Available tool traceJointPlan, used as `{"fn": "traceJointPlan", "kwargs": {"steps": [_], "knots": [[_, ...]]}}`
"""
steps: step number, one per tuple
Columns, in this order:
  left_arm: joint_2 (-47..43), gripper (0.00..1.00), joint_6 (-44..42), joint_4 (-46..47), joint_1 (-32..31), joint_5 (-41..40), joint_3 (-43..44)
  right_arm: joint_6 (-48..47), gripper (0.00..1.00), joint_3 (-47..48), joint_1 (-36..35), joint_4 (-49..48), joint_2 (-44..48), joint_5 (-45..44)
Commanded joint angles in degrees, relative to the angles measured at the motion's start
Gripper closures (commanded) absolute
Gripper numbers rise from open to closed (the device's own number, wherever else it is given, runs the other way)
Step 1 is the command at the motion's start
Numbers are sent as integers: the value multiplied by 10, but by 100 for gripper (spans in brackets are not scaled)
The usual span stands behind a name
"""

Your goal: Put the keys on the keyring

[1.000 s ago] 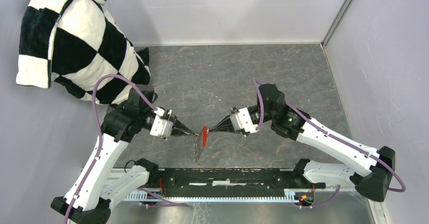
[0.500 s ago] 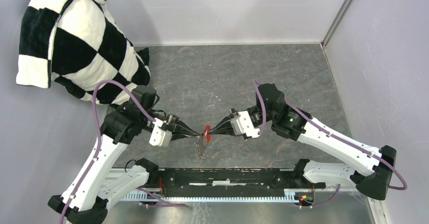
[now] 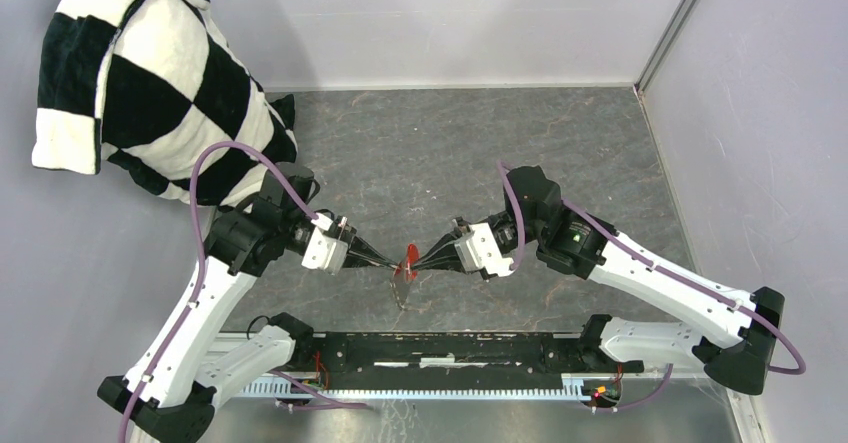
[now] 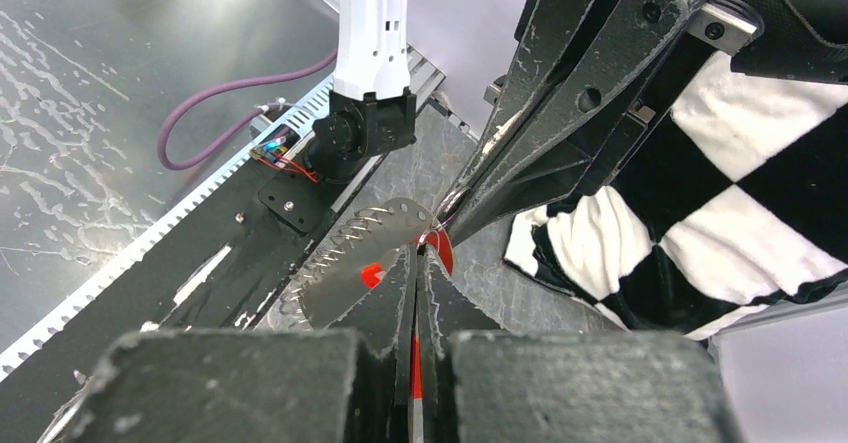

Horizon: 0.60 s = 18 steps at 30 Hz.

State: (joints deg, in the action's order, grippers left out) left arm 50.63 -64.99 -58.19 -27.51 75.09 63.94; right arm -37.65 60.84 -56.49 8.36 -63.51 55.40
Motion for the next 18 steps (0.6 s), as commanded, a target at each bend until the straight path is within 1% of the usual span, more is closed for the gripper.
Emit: {"fn": "traceJointPlan", "kwargs": {"steps": [1, 18], "knots": [[-3, 98, 35, 11, -3, 11, 19, -9, 100, 28, -5, -2, 5, -1], [5, 98, 44, 11, -4, 7, 19, -15, 100, 45, -11, 6, -8, 1]]}}
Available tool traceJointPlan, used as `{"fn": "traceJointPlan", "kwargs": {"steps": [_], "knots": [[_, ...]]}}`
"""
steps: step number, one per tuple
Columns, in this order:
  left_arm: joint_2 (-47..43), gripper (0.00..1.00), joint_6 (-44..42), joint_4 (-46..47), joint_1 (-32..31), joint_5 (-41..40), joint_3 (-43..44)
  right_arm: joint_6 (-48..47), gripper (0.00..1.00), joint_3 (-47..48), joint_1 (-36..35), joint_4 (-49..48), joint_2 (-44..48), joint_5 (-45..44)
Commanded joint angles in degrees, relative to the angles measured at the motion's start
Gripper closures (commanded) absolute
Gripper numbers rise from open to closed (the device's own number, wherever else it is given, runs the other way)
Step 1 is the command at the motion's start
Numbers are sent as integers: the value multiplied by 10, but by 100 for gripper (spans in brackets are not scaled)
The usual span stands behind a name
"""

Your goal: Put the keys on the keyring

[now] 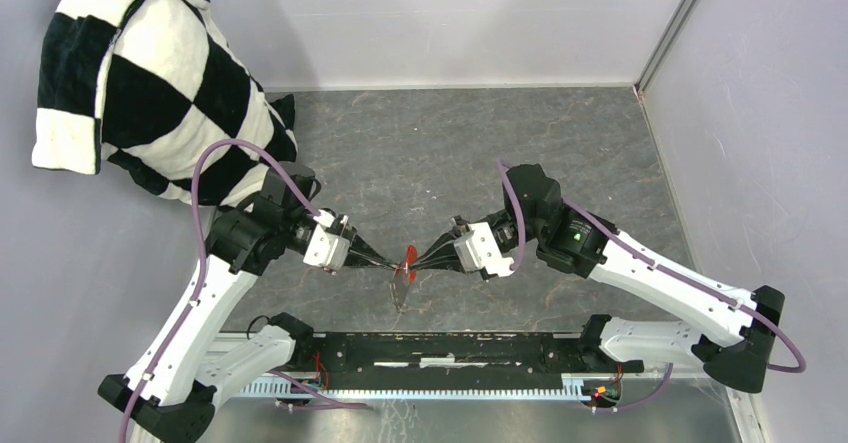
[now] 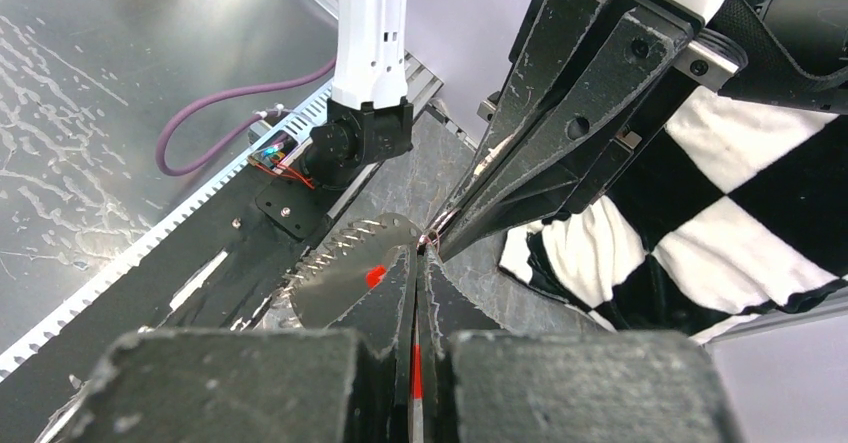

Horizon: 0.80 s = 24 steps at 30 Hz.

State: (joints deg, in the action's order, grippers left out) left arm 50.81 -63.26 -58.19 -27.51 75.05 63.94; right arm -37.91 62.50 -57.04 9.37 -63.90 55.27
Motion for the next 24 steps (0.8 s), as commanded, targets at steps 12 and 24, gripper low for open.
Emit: {"fn": "traceJointPlan", "kwargs": {"steps": [12, 24], "knots": [[5, 98, 26, 11, -4, 4, 20, -18, 100, 37, -7, 4, -13, 6], [6, 98, 26, 10, -5, 2, 19, -5, 100, 38, -8, -18, -17, 3]]}}
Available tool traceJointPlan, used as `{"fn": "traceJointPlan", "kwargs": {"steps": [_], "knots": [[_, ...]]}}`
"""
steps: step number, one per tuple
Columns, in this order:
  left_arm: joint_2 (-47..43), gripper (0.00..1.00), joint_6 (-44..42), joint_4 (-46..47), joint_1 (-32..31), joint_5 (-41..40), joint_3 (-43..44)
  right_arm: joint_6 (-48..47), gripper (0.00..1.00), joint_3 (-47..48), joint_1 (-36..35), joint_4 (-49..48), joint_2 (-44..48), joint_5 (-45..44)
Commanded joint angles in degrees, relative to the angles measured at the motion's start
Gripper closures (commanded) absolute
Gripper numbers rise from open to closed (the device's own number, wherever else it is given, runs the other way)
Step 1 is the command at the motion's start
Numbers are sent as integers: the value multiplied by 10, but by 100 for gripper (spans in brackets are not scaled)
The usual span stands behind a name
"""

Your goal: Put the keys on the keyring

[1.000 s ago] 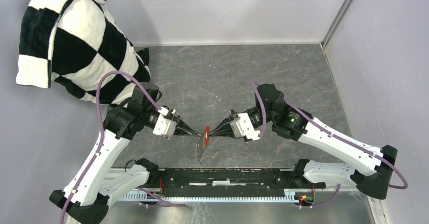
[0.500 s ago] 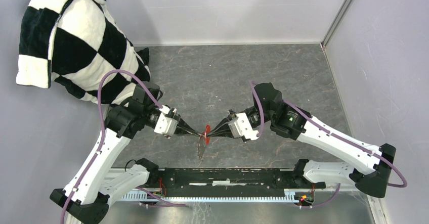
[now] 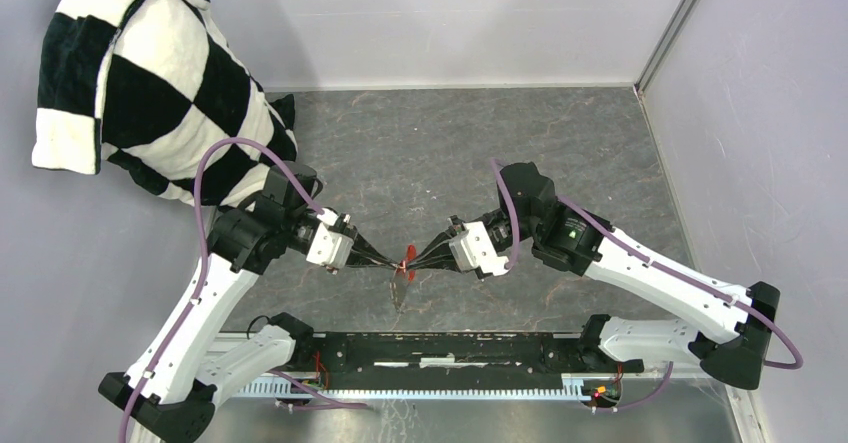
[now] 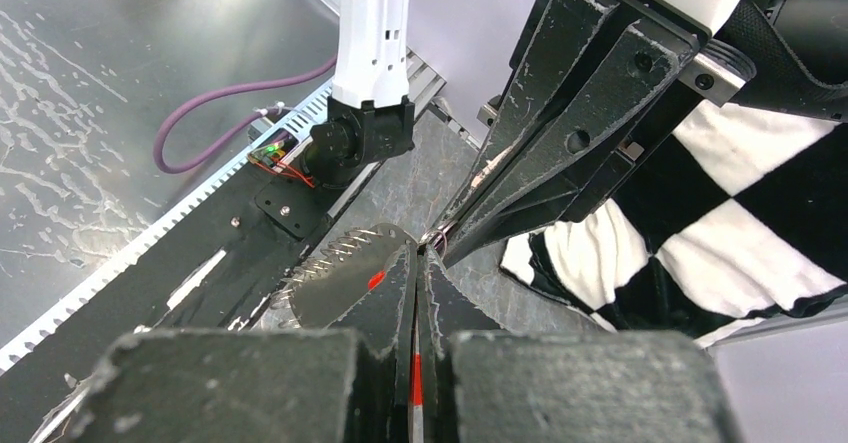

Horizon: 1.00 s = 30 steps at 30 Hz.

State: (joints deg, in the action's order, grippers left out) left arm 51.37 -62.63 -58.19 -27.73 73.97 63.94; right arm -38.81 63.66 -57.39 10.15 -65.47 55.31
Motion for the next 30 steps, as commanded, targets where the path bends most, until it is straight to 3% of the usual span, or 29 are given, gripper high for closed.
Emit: {"fn": "traceJointPlan", "kwargs": {"steps": [1, 15, 20, 25, 30], "knots": [[0, 98, 19, 11, -3, 13, 19, 6, 100, 25, -4, -29, -1, 2], [3, 98, 17, 10, -11, 9, 18, 36, 100, 25, -3, -59, -4, -32], [-5, 98, 25, 11, -11, 7, 14, -10, 100, 18, 15, 8, 12, -54], [-14, 98, 32, 11, -11, 10, 8, -77, 100, 41, 59, 141, 15, 15], [-10, 98, 32, 11, -11, 10, 4, -83, 100, 84, 59, 193, -19, 44]]}}
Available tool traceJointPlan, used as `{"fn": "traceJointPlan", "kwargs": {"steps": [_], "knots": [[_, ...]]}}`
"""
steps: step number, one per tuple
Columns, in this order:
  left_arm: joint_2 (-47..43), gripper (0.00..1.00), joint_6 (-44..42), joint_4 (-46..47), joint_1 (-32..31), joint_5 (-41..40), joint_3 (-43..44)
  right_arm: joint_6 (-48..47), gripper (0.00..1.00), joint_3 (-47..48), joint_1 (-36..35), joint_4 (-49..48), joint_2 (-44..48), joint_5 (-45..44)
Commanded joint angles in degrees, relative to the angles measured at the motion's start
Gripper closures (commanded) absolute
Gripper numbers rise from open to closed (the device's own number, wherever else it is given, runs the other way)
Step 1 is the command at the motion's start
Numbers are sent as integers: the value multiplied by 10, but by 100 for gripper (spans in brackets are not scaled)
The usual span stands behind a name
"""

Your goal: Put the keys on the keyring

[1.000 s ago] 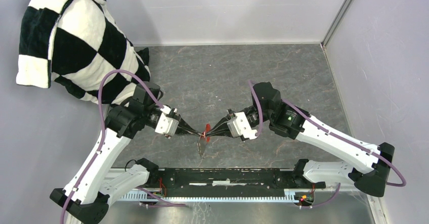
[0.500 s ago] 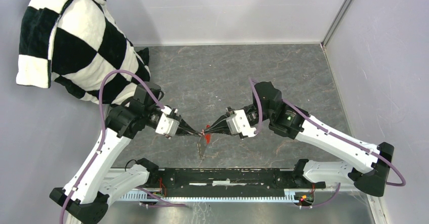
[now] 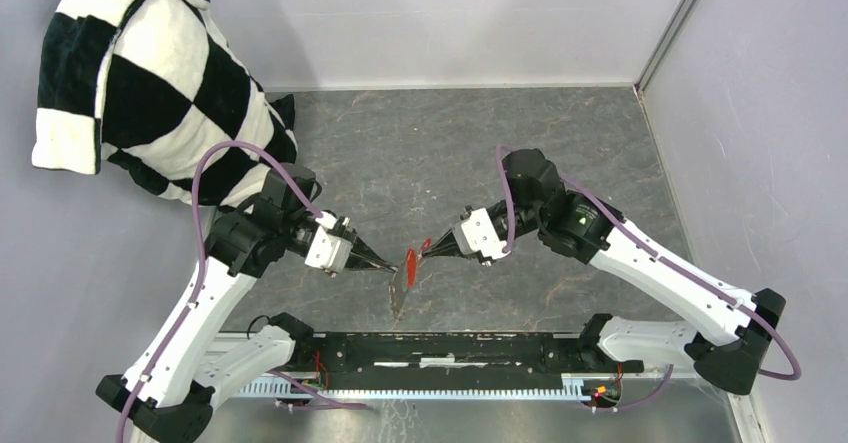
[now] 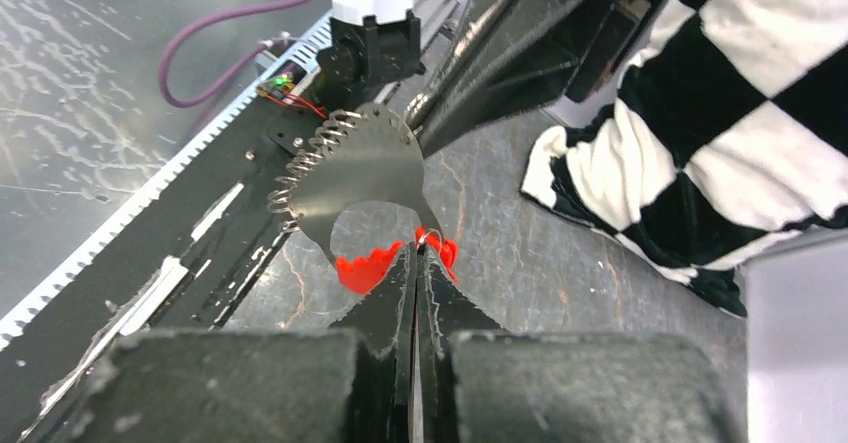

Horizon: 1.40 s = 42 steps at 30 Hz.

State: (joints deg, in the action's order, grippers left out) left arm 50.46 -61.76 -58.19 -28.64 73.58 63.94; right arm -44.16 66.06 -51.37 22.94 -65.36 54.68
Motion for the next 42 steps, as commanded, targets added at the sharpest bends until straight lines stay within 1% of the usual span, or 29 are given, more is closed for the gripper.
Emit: {"fn": "traceJointPlan", "kwargs": {"steps": [1, 6, 9, 13, 16, 18, 21, 24, 34, 42], "knots": [[1, 98, 25, 11, -2, 14, 4, -29, 100, 73, -1, 77, -31, 56], [7, 98, 35, 11, -3, 12, 2, -48, 100, 108, -9, 110, -57, 67], [11, 98, 44, 11, -3, 17, 0, -91, 100, 149, -19, 178, -85, 63], [22, 98, 58, 3, -3, 27, 7, -132, 100, 182, -26, 238, -105, 49], [44, 98, 14, -56, -5, 36, 22, -169, 100, 218, -26, 296, -122, 51], [62, 98, -34, -108, -8, 36, 34, -185, 100, 233, -25, 319, -130, 53], [88, 98, -121, -193, -13, 34, 52, -194, 100, 243, -31, 337, -142, 56], [102, 98, -166, -236, -15, 30, 65, -199, 100, 243, -41, 348, -145, 48], [106, 98, -177, -242, -20, 29, 73, -188, 100, 241, -68, 346, -155, 24], [106, 98, -179, -242, -23, 26, 73, -187, 100, 269, -89, 346, -181, 18]]}}
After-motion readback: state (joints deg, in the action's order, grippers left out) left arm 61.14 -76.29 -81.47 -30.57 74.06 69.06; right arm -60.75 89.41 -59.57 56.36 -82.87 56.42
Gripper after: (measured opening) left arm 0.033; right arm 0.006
